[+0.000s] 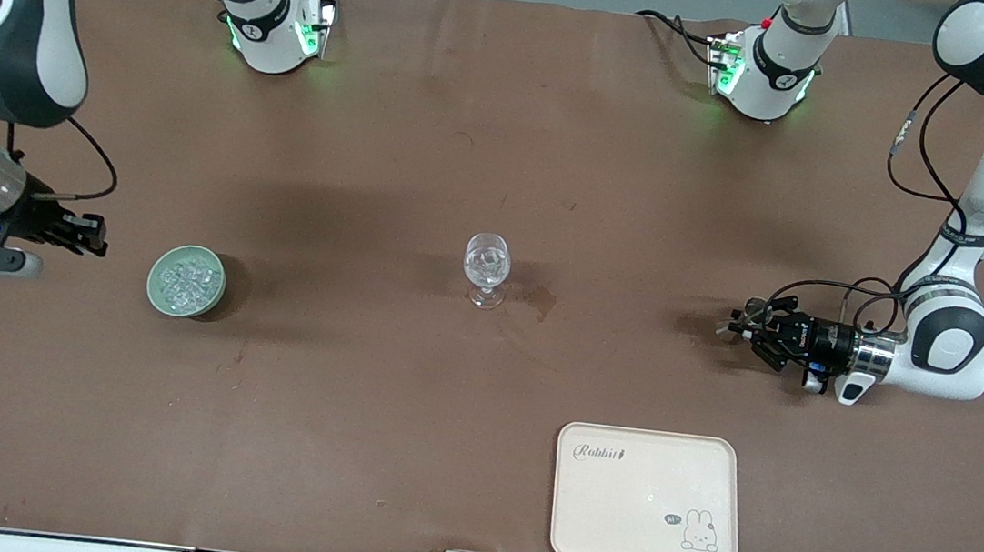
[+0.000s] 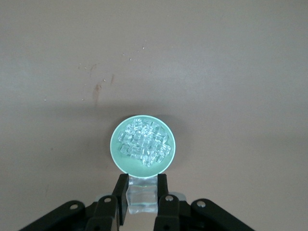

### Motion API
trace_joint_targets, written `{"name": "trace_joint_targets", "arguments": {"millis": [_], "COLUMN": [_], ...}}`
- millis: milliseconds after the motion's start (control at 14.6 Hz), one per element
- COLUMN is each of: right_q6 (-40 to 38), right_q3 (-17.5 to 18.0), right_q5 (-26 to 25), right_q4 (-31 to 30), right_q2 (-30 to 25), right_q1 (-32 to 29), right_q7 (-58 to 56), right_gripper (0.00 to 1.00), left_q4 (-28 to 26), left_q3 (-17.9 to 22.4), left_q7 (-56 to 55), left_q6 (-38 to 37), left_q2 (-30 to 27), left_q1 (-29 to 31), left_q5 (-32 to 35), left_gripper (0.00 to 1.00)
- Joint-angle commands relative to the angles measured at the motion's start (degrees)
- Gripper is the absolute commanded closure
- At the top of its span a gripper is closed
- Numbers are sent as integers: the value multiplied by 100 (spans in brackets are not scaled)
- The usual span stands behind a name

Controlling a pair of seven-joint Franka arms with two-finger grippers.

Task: Pour wine and add ice with both arms
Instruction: 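Lift the ice cube with the right gripper while the left gripper lifts the jigger, then carry the jigger over the wine glass with the left gripper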

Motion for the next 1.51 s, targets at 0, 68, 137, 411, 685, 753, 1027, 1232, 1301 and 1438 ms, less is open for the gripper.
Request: {"name": "trace_joint_targets", "arguments": {"millis": [0, 68, 137, 411, 685, 753, 1027, 1232, 1301, 1438], "right_q6": [-298, -404, -544, -967, -1310, -1388, -1512, -1495, -1486, -1477], "right_q3": [47, 47, 56, 47, 21, 21, 21, 21, 21, 21], "right_q5": [6, 6, 6, 6, 6, 6, 15, 15, 15, 15], "right_q4": [-105, -113, -105, -96, 483, 632, 845, 845, 845, 845], "right_q2": [-559, -708, -849, -1193, -1132, -1097, -973, -912, -903, -868], "right_q1": [14, 23, 58, 102, 93, 84, 84, 102, 102, 111], "right_q7": [32, 32, 41, 41, 24, 15, 15, 23, 24, 32], "right_gripper": [89, 89, 89, 89, 89, 89, 89, 88, 88, 88], "left_q4": [-230, -300, -431, -968, -1294, -1355, -1373, -1382, -1382, -1382], "left_q3": [-339, -453, -593, -1182, -1920, -2113, -2913, -3240, -3249, -3249], "left_q7": [-454, -534, -578, -956, -1140, -1219, -2062, -2537, -2573, -2617], "left_q6": [-85, -59, 46, 713, 1610, 1881, 3050, 3807, 3896, 4159], "left_q2": [-503, -644, -837, -1330, -1445, -1445, -1436, -1445, -1454, -1463], "left_q1": [-34, -42, -42, -42, -25, -34, -42, -288, -349, -542], "left_q5": [-112, -113, -113, -550, -982, -1078, -1150, -1150, -1150, -1150], "left_gripper": [99, 99, 99, 99, 99, 99, 99, 99, 99, 99]}}
